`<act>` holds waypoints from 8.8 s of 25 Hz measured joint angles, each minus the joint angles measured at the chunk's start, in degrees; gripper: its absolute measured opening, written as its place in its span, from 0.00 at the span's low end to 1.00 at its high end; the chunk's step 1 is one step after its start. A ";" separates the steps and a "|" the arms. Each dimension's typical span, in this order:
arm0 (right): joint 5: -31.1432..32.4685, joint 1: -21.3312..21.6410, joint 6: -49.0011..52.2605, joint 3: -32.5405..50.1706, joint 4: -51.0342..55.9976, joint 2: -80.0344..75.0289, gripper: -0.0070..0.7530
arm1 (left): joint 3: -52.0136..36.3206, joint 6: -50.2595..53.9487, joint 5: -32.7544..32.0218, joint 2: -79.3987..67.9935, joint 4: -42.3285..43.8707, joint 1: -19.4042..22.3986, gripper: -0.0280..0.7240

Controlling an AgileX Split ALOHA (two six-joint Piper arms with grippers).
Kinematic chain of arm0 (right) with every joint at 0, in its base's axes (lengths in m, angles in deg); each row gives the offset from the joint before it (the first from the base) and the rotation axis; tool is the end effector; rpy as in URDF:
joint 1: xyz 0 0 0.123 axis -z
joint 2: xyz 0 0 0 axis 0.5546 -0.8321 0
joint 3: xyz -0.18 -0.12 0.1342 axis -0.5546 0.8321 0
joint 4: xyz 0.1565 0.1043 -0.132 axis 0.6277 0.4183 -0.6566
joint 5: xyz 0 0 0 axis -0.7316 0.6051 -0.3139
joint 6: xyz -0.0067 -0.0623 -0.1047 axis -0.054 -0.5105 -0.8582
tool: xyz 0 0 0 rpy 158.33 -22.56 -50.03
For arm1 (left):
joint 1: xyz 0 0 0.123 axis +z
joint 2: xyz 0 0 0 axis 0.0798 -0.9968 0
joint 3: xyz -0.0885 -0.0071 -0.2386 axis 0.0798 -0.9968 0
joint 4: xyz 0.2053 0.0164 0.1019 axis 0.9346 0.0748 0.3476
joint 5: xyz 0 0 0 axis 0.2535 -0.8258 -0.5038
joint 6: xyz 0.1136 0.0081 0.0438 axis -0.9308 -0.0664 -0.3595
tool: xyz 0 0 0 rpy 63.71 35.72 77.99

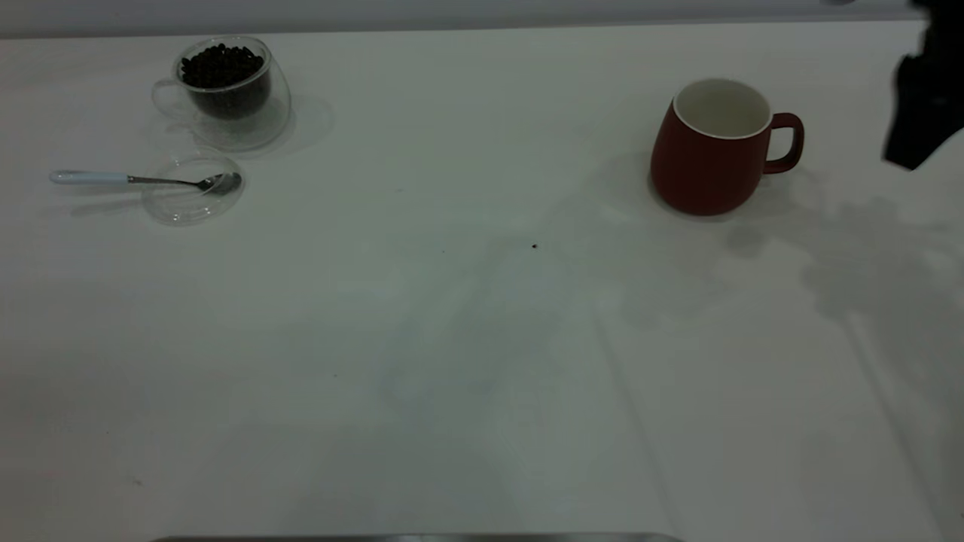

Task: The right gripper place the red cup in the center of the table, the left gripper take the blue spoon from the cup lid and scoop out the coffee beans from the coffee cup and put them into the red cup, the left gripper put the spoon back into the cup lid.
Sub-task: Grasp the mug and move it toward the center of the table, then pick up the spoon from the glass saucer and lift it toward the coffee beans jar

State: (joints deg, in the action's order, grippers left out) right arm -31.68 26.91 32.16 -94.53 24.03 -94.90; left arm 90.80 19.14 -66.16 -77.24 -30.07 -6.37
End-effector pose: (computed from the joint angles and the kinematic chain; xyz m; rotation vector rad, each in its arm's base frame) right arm 0.3554 0.0415 0.0732 -1.3702 2.6690 -0.0885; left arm 0.0282 0.0037 0.2407 0.0188 2.1179 0.0271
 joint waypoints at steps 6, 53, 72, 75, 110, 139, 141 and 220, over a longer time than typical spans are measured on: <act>-0.06 -0.19 -3.93 -9.97 -1.59 -10.29 0.89 | 0.00 0.00 0.04 0.00 0.00 0.00 0.80; -3.53 -4.55 -23.33 -23.89 5.07 -21.09 0.79 | 0.00 0.00 0.04 0.00 0.00 0.00 0.80; -3.17 -9.91 -24.18 -24.08 5.62 -21.09 0.79 | 0.00 0.00 0.04 0.00 0.00 0.00 0.80; -3.28 -11.10 -24.18 -24.37 5.95 -21.09 0.79 | 0.00 0.00 0.04 0.01 0.00 0.00 0.80; -7.08 -19.47 -24.25 -24.41 16.47 -21.09 0.79 | 0.00 0.00 0.04 0.06 0.00 0.00 0.80; 30.78 -16.65 37.10 -24.13 -7.59 20.47 0.79 | 0.00 0.00 0.04 0.07 0.00 0.00 0.80; 30.78 -16.65 34.60 -23.08 -6.24 23.60 0.79 | 0.00 0.00 0.04 0.07 0.00 0.00 0.80; 24.68 8.47 40.60 44.61 2.91 118.89 0.79 | 0.00 0.05 0.06 0.07 0.00 0.00 0.80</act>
State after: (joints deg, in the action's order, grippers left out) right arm -7.01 35.38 72.76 -49.92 26.94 24.00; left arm 90.80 19.19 -66.10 -77.17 -30.07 -6.37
